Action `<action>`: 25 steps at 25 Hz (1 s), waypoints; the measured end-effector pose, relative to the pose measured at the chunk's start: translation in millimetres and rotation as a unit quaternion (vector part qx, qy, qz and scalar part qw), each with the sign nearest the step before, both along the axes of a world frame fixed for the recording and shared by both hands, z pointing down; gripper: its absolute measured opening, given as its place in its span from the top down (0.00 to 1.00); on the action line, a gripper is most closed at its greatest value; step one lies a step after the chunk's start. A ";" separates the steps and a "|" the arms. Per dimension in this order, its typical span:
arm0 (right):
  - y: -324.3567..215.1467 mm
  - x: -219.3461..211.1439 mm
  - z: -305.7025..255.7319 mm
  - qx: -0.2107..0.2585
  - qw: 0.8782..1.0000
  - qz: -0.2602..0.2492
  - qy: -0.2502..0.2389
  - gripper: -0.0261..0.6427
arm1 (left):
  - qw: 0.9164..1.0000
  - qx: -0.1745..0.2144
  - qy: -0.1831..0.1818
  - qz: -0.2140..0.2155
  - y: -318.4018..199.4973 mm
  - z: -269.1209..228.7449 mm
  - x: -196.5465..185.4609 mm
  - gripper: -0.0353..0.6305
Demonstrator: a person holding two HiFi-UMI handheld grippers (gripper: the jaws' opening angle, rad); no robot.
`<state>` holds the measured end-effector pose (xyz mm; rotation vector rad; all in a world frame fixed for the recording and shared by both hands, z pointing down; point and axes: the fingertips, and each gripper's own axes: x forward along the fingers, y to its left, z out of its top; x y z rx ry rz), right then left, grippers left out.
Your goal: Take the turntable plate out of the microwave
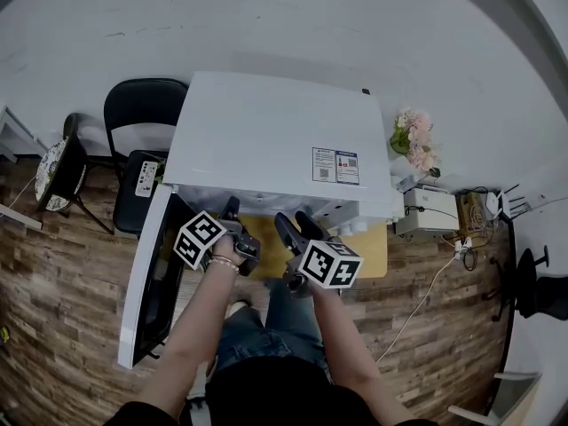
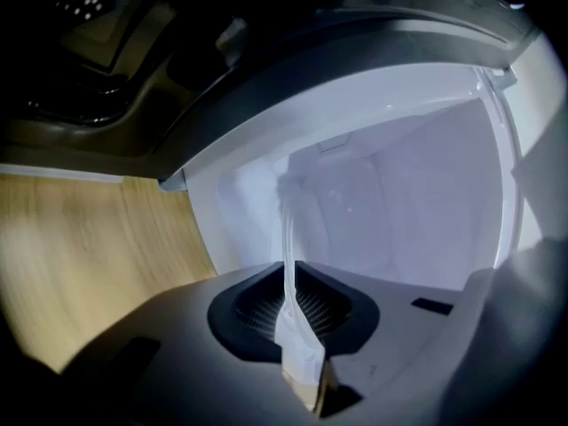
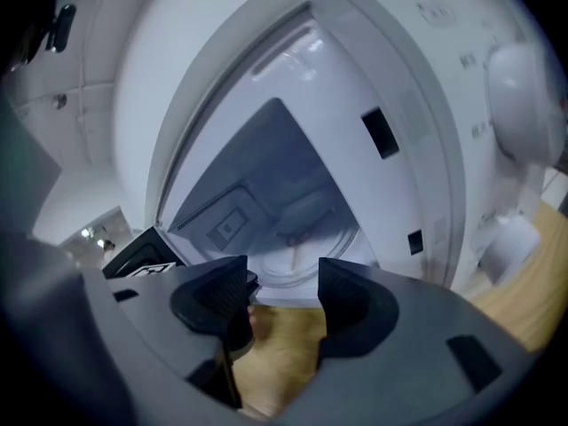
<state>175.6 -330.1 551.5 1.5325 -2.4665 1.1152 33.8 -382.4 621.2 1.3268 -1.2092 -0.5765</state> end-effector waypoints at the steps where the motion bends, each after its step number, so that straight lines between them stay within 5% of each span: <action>1: -2.6 0.1 5.5 -0.013 1.000 0.008 -0.024 0.57 | 1.000 0.000 0.000 0.001 0.0 -1.0 0.5 0.88; 6: -15.7 -1.3 23.4 -0.060 0.985 0.049 -0.154 0.62 | 1.000 0.025 -0.001 0.006 -0.9 -14.3 2.2 0.91; 11: -33.6 -6.2 41.9 -0.095 0.969 0.087 -0.210 0.63 | 0.999 0.035 0.000 0.002 -6.7 -22.2 -3.3 0.91; 16: -49.9 -13.6 47.7 -0.128 0.936 0.132 -0.300 0.69 | 0.999 0.035 0.005 0.003 -5.2 -22.0 -3.4 0.91; 19: -52.3 -10.5 57.4 -0.154 0.914 0.170 -0.336 0.87 | 0.999 0.039 0.006 0.006 -5.7 -23.3 -3.5 0.91; 25: -45.1 -9.1 58.4 -0.147 0.888 0.181 -0.397 0.91 | 0.999 0.035 0.013 0.027 -0.6 -16.4 -2.4 0.91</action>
